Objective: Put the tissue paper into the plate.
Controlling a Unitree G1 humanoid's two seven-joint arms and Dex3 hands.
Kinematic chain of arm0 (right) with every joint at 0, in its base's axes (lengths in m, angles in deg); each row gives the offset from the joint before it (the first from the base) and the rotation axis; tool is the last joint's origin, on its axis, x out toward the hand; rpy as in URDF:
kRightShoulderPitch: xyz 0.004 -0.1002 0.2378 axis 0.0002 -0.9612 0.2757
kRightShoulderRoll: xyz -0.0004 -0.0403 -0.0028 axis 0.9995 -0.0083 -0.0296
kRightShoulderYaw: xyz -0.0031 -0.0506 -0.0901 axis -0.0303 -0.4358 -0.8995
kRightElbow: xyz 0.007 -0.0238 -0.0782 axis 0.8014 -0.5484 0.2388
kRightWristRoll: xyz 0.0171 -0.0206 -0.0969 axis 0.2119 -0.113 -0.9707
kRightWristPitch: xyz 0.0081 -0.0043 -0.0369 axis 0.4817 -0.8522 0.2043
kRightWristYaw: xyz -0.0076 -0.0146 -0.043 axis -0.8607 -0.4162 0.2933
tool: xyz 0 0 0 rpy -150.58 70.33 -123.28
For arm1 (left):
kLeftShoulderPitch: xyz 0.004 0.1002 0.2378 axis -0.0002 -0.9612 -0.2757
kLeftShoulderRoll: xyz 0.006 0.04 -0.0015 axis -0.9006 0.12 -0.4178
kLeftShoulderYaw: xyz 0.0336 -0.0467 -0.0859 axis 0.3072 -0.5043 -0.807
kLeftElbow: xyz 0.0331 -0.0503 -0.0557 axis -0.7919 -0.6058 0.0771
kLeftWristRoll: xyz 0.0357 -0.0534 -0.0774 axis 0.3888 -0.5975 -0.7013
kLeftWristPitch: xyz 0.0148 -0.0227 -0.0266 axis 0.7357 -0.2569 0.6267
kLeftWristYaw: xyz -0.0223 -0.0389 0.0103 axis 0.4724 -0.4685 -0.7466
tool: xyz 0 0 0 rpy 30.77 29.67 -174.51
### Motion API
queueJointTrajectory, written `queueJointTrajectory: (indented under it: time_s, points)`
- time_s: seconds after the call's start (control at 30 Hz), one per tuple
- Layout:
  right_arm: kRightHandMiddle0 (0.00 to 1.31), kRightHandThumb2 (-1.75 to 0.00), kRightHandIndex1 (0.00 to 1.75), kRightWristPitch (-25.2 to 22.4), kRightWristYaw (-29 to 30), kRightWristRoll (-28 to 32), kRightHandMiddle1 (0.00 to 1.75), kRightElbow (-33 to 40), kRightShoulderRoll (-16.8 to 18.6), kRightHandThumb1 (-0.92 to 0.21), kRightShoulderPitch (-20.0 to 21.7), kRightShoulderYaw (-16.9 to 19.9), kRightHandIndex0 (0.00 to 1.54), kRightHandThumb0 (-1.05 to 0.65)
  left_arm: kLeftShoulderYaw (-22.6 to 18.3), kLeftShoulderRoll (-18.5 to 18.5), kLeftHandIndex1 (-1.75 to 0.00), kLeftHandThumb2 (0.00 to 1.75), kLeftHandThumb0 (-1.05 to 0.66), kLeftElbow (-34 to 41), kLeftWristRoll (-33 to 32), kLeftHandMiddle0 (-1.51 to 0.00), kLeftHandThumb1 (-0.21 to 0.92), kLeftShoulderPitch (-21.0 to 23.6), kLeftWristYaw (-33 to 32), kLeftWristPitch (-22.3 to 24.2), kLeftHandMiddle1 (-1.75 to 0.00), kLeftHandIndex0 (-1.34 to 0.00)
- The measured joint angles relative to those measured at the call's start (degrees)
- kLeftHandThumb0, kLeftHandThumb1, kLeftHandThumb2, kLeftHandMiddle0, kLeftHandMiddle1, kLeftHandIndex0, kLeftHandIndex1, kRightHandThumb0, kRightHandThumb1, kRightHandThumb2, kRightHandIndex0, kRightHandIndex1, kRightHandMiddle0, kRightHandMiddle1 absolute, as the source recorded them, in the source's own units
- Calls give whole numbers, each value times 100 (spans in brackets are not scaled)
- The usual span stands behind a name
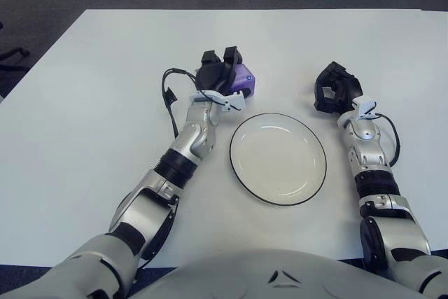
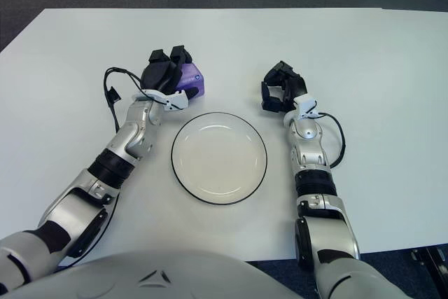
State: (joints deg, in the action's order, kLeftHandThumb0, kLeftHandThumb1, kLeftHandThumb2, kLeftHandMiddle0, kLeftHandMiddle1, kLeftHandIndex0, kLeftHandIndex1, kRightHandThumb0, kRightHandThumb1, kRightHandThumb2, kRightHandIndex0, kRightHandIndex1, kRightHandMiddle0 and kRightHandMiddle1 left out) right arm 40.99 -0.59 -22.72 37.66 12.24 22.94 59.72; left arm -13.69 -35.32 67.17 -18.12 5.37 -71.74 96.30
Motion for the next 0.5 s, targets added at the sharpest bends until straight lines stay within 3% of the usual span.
queueJointTrajectory:
  time_s: [0.07, 0.33, 0.5]
  points:
    - [56, -123, 175, -3, -11, 0, 175, 9, 0, -39, -4, 2, 127, -46, -18, -51, -175, 132, 47, -8, -80, -61, 31, 0, 0, -96, -175, -33]
    - [56, -123, 175, -6, -47, 1, 175, 24, 0, -39, -11, 8, 126, -46, -145, -316, -175, 141, 50, -163, -459, -67, 24, 1, -44, -736, -175, -79]
    - [56, -123, 175, -6, -59, 2, 175, 35, 3, -38, -16, 15, 126, -46, -192, -533, -175, 145, 51, -419, -641, -70, 21, 46, -212, -1294, -175, -90]
